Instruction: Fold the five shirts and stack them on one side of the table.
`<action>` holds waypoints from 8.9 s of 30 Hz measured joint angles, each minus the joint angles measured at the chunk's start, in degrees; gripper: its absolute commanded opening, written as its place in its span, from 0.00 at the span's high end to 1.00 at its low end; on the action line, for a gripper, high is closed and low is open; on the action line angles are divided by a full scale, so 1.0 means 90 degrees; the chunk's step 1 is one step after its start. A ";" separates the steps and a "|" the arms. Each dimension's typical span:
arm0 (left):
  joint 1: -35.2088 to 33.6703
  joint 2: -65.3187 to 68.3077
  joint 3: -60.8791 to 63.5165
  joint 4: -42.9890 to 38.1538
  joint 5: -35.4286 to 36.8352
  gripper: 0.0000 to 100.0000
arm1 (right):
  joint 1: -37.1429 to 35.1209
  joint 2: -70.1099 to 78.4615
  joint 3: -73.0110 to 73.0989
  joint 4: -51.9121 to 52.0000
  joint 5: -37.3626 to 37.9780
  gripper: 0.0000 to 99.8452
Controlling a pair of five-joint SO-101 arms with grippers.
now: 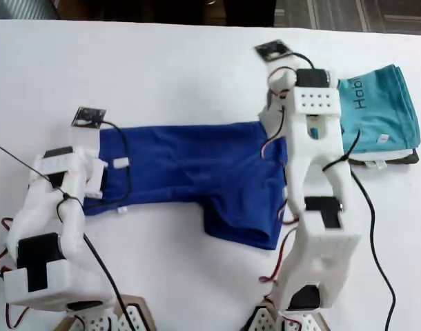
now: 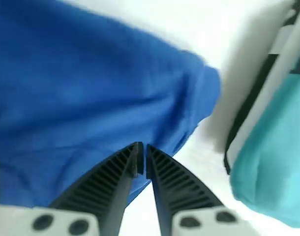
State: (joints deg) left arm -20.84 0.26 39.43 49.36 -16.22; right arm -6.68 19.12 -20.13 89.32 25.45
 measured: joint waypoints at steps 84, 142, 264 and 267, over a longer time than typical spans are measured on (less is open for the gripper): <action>0.0000 0.0000 0.0000 0.0000 0.0000 0.97 | -0.2413 -0.4063 0.8664 -0.3536 0.1729 0.76; 0.0000 0.0000 0.0000 0.0000 0.0000 0.97 | -0.1856 -0.2784 0.4610 -0.1573 0.2882 0.98; 0.0000 0.0000 0.0000 0.0000 0.0000 0.97 | -0.1817 -0.0977 0.4083 -0.3946 0.1094 0.98; 0.0000 0.0000 0.0000 0.0000 0.0000 0.97 | -0.1983 -0.0850 0.4083 -0.3966 0.1094 0.98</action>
State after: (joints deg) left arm -20.84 0.26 39.43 49.36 -16.22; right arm -24.53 11.47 16.62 53.63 35.30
